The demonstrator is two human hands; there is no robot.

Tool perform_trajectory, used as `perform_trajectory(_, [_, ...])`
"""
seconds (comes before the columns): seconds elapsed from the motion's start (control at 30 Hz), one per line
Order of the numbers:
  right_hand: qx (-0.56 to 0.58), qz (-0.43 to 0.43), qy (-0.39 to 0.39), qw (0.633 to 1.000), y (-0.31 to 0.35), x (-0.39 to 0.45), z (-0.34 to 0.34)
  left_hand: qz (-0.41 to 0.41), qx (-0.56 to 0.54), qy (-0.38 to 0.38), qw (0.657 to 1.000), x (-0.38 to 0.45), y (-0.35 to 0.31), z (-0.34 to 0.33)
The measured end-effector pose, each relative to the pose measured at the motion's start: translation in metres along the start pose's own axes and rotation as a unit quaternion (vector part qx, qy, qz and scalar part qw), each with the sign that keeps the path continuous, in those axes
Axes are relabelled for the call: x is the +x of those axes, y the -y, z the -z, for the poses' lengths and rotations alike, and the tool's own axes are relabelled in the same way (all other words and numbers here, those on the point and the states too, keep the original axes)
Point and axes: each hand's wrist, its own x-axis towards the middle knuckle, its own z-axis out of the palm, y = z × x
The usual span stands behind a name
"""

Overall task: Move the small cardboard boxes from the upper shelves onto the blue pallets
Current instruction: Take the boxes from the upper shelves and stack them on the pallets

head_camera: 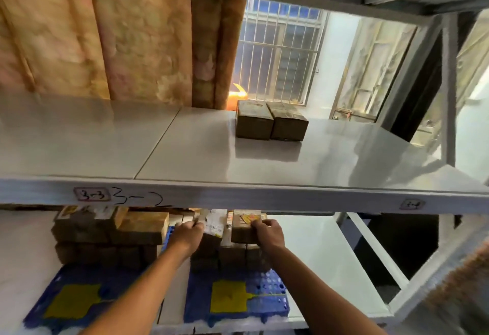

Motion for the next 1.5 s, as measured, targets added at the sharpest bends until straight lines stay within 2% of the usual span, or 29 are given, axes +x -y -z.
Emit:
perform_trajectory(0.07, [-0.031, -0.003, 0.011, 0.999, 0.000, 0.005, -0.006, -0.016, 0.096, -0.012, 0.995, 0.002, 0.000, -0.004])
perform_trajectory(0.17, [-0.088, 0.006, 0.024, 0.996, -0.004, 0.004, -0.012, -0.035, 0.149, 0.004, 0.988, 0.000, 0.001, -0.006])
perform_trajectory(0.3, [-0.149, 0.013, 0.043, 0.988, -0.008, 0.006, -0.014, -0.040, 0.146, 0.017, 0.988, -0.001, 0.004, -0.006])
perform_trajectory(0.43, [-0.156, 0.020, 0.036, 0.987, -0.004, 0.004, -0.011, -0.037, 0.129, 0.035, 0.990, 0.000, 0.006, -0.006])
perform_trajectory(0.83, [-0.192, 0.050, -0.004, 0.980, 0.001, -0.049, 0.029, -0.069, 0.109, 0.016, 0.992, -0.043, 0.001, 0.010])
perform_trajectory(1.0, [-0.241, 0.084, -0.001, 0.967, 0.006, -0.091, 0.055, -0.092, 0.115, 0.015, 0.989, -0.093, -0.008, 0.025])
perform_trajectory(1.13, [-0.253, 0.146, 0.004, 0.956, 0.010, -0.136, 0.076, -0.116, 0.111, 0.011, 0.987, -0.150, -0.023, 0.036])
perform_trajectory(1.3, [-0.245, 0.170, 0.013, 0.954, 0.017, -0.196, 0.100, -0.169, 0.117, 0.012, 0.979, -0.229, -0.044, 0.041])
perform_trajectory(1.5, [-0.248, 0.214, 0.019, 0.945, 0.030, -0.262, 0.117, -0.241, 0.113, -0.022, 0.964, -0.305, -0.073, 0.052])
